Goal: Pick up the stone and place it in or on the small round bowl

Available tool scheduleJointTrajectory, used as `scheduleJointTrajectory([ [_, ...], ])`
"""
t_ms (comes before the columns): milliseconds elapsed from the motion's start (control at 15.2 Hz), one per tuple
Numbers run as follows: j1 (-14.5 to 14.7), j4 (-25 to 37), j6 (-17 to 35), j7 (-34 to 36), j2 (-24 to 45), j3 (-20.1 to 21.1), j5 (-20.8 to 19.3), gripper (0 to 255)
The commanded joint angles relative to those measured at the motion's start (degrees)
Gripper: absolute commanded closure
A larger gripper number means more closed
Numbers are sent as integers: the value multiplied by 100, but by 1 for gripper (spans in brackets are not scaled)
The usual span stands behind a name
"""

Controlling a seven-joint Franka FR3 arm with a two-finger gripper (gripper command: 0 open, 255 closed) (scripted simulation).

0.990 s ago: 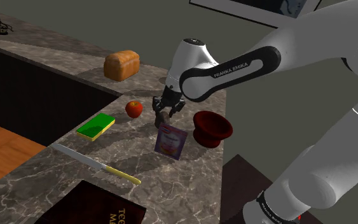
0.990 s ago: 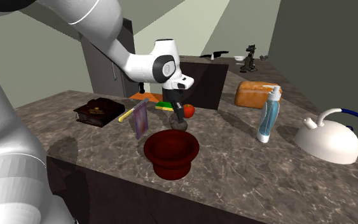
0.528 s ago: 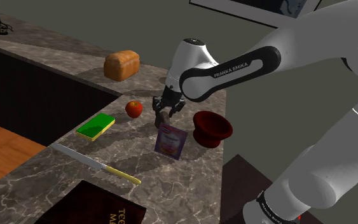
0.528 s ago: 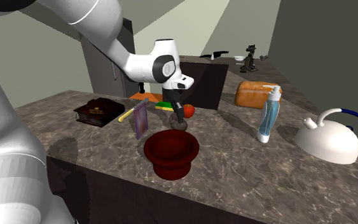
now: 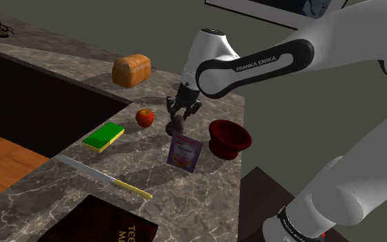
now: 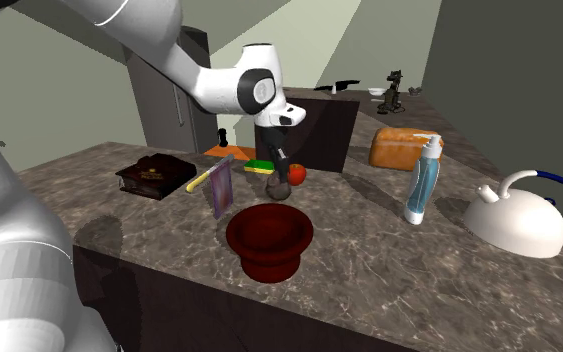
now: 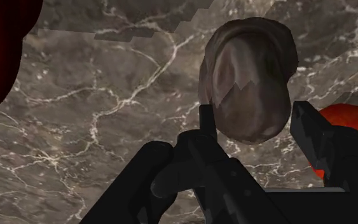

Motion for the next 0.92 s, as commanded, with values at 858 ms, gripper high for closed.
scheduleJointTrajectory([
  [858, 17, 714, -1162, -216, -476, -60, 232, 255],
])
